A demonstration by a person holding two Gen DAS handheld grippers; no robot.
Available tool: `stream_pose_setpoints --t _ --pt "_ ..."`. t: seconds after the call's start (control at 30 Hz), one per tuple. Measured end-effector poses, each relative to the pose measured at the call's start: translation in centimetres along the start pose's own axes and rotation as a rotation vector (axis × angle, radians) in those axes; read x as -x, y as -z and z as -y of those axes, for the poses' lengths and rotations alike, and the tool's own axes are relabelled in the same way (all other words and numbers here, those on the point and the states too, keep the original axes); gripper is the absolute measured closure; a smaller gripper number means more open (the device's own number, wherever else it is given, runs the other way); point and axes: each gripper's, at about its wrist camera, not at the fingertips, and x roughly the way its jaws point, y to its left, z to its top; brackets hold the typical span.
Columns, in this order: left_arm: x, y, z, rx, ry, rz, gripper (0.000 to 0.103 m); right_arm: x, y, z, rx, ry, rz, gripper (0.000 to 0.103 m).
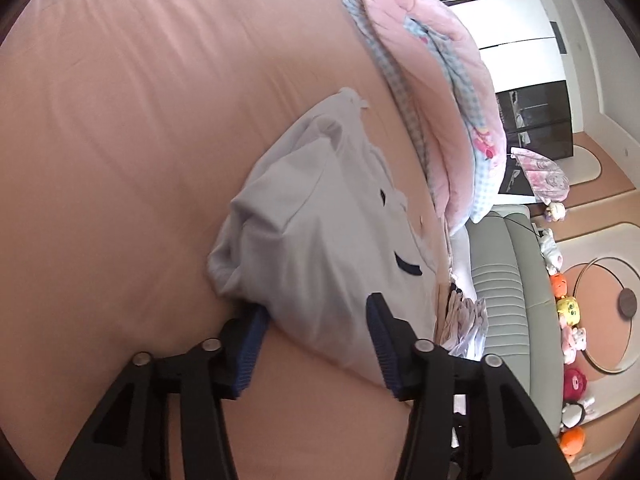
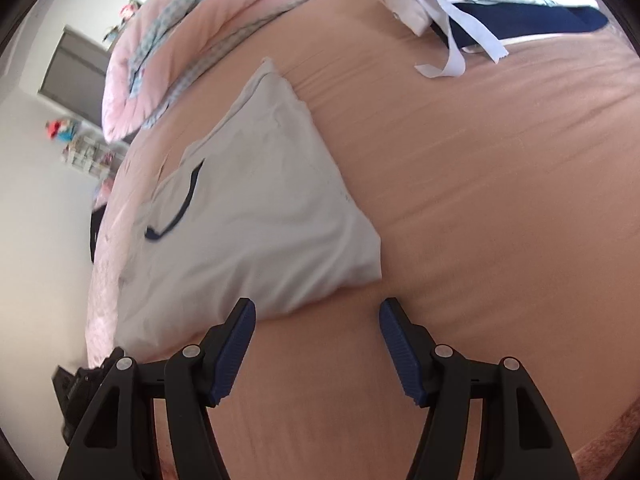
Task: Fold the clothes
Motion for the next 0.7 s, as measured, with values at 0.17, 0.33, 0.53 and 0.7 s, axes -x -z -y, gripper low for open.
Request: stream_pose_setpoints --t 0.17,0.33,0.53,0.7 --pt "-0.8 -0.4 -0.5 0.087 0.080 0.052 0.054 -2.3 -1.5 -0.6 -0.105 -0.062 0.054 0.037" --pt "-1.6 -1.3 -0.1 0.068 0.069 0.130 0.054 -1.9 -0.5 -0.7 -0.232 -0.110 0.133 0.041" --pt "-3.4 -2.1 1.3 -0.093 -0.033 0.089 0.083 -0.5 0.9 -0.8 -0.135 -0.045 0.148 0.078" --pt "-1.0 -1.3 2.4 -0.143 -0.057 0.074 0.087 0.7 1.3 -1.7 -0.071 -0.011 0.138 0.091"
